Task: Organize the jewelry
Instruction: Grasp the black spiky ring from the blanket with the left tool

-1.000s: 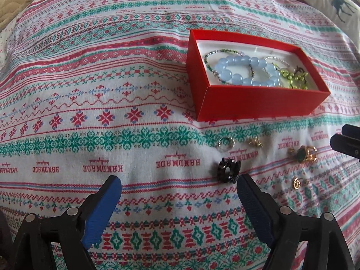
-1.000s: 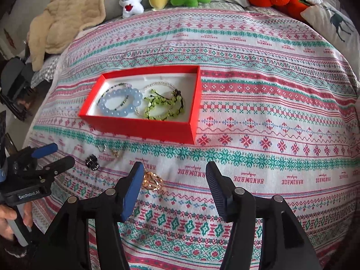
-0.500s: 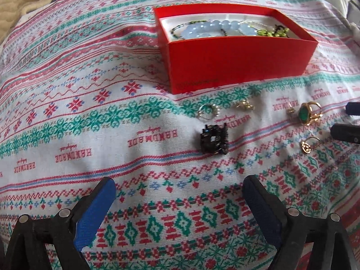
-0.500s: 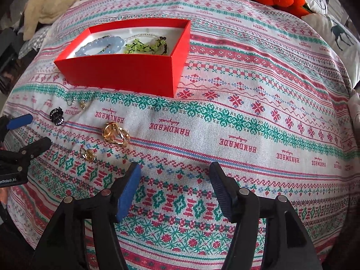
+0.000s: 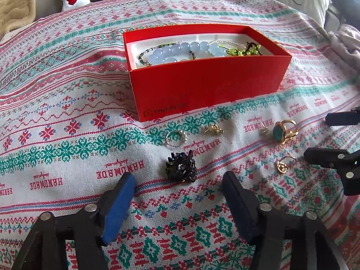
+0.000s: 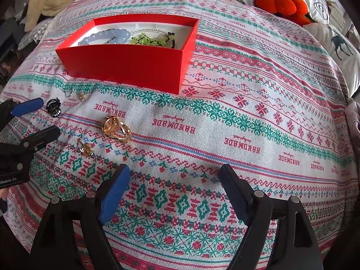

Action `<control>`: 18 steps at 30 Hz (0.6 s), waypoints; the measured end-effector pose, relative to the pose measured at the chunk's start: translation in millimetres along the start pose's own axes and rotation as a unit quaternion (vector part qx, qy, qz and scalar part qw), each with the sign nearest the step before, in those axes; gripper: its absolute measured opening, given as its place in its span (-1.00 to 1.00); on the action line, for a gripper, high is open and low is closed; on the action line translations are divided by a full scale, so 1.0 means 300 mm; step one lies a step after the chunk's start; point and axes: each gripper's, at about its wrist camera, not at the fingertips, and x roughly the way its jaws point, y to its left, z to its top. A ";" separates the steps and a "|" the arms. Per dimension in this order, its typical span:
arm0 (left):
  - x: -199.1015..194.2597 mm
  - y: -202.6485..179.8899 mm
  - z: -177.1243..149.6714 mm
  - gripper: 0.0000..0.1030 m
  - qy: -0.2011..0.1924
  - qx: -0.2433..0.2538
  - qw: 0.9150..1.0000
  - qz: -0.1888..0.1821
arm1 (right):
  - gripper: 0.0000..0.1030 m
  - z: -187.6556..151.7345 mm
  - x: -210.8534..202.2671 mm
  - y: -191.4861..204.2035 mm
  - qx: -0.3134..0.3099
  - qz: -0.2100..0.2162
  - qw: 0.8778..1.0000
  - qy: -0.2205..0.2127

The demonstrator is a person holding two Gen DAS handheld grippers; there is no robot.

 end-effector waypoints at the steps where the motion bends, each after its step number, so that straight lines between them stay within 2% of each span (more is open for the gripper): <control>1: 0.001 0.002 0.003 0.13 0.000 -0.002 1.000 -0.002 | 0.65 0.001 0.000 -0.001 0.000 0.000 1.000 0.000; 5: 0.005 0.003 0.007 -0.15 0.000 -0.008 1.000 -0.012 | 0.66 -0.001 0.003 0.006 0.000 -0.002 1.000 -0.002; 8: 0.012 -0.006 0.007 -0.35 0.005 -0.007 1.000 -0.002 | 0.66 -0.001 0.008 0.006 0.001 -0.002 1.000 -0.003; 10: 0.014 -0.009 0.011 -0.59 0.008 -0.008 1.000 0.007 | 0.67 0.001 0.009 0.010 0.001 -0.003 1.000 -0.003; 18: -0.012 0.001 0.010 -0.64 0.009 -0.026 1.000 -0.003 | 0.67 0.006 0.012 0.024 -0.004 0.000 1.000 -0.009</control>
